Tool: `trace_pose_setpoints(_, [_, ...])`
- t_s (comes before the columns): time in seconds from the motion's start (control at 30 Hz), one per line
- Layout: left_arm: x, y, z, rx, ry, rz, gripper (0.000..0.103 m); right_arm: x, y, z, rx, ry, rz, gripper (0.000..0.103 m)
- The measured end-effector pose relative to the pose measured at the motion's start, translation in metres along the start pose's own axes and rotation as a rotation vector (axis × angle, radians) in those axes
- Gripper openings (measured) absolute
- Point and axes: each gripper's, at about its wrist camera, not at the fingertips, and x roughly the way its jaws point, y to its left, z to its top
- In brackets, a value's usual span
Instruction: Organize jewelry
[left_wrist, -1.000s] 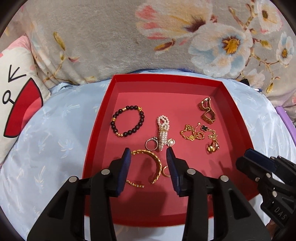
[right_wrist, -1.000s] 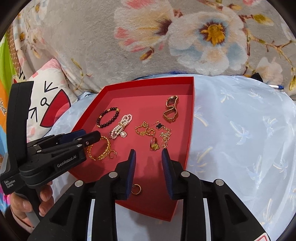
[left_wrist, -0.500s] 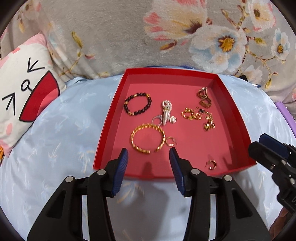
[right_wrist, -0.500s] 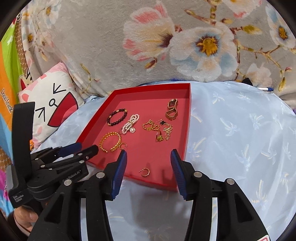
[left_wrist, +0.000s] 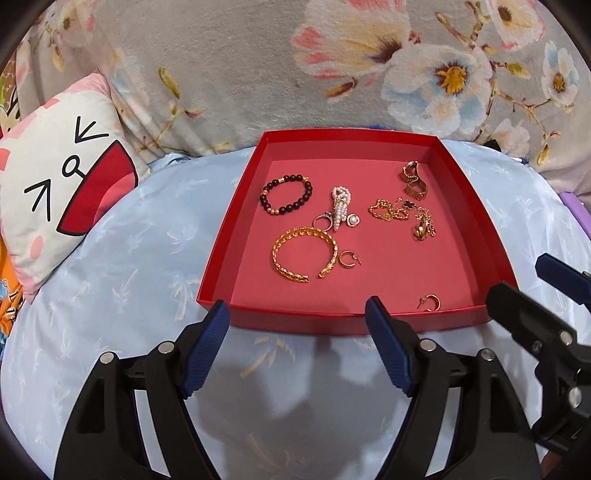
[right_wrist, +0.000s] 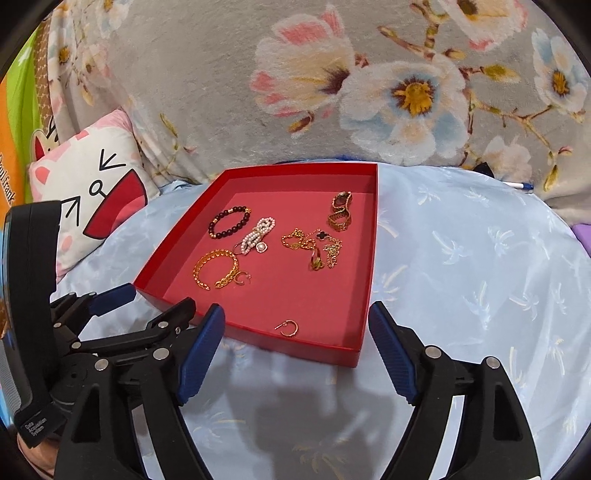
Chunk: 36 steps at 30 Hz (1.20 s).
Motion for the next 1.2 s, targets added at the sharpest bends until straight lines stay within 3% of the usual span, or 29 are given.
trace_pose_setpoints(0.27, [-0.009, -0.008, -0.004, 0.031, -0.022, 0.042, 0.088, -0.007, 0.007, -0.002, -0.018, -0.021, -0.024, 0.084])
trace_pose_setpoints(0.5, [-0.03, 0.014, -0.007, -0.034, -0.037, 0.062, 0.095, -0.03, 0.004, -0.005, -0.006, -0.056, -0.055, 0.086])
trace_pose_setpoints(0.77, [-0.035, 0.017, -0.019, -0.045, -0.028, 0.076, 0.098, -0.024, 0.018, -0.019, -0.039, -0.015, -0.069, 0.086])
trace_pose_setpoints(0.9, [-0.026, 0.02, -0.021, -0.061, 0.007, 0.03, 0.098, -0.02, 0.018, -0.021, -0.042, -0.006, -0.059, 0.086])
trace_pose_setpoints(1.2, [-0.021, 0.018, -0.022, -0.064, 0.01, 0.056, 0.098, -0.013, 0.02, -0.023, -0.053, 0.007, -0.065, 0.086])
